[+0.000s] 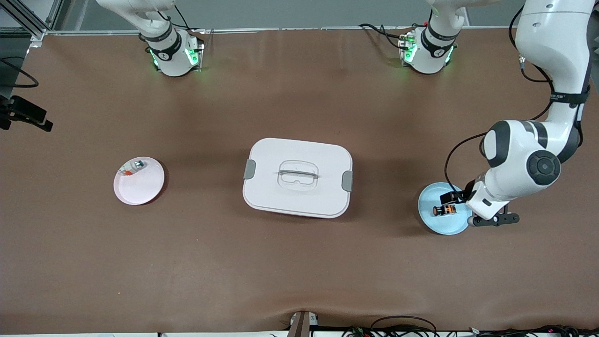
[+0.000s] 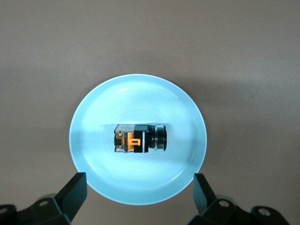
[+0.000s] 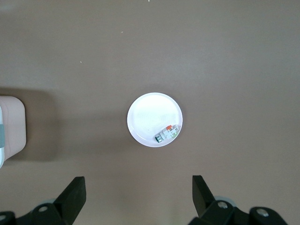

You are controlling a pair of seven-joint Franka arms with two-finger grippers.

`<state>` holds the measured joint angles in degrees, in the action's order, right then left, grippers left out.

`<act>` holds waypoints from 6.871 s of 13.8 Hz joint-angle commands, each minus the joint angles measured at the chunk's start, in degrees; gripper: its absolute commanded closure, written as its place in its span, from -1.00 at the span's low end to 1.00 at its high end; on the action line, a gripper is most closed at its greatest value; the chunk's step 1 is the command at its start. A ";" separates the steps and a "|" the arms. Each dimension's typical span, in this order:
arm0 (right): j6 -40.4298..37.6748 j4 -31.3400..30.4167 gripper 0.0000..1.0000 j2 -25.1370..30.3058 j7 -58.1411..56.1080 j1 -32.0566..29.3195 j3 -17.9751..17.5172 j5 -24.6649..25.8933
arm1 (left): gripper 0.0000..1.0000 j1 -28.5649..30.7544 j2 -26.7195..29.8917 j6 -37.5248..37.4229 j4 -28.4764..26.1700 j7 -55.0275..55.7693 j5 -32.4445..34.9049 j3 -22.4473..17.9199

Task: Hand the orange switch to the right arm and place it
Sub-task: 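Close the left gripper on the black orange-button switch and lift it, then carry the switch over the white box while the right gripper reaches toward it, then grasp the switch with the right gripper beside the left gripper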

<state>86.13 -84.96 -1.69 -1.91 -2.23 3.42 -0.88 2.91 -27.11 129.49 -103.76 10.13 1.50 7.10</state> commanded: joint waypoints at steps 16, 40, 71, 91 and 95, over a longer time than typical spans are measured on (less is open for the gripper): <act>-0.35 0.32 -1.00 0.28 -0.46 -0.75 -0.17 0.62 | -1.00 0.08 -9.02 11.05 -0.21 6.92 5.97 -0.42; 0.08 0.77 -1.00 -3.39 -0.38 -1.72 -0.34 0.35 | 0.95 -0.01 3.64 -18.03 10.32 32.91 3.17 14.60; 21.27 -16.29 -1.00 -1.04 16.92 14.44 -0.61 -41.75 | 0.95 -10.90 -5.85 -8.47 29.49 104.03 -25.93 33.16; 37.18 -24.46 -1.00 -0.86 17.29 32.03 -0.87 -38.05 | 0.93 -20.31 -6.47 -4.15 29.49 103.60 -23.91 26.92; 36.91 -24.46 -1.00 -0.77 17.82 32.64 -0.87 -38.32 | 0.93 -20.31 -6.38 -4.15 29.49 103.86 -23.91 26.92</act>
<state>122.88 -108.02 -3.70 15.14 29.08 2.15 -39.09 -16.53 -33.25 125.23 -75.62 113.53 -23.09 34.47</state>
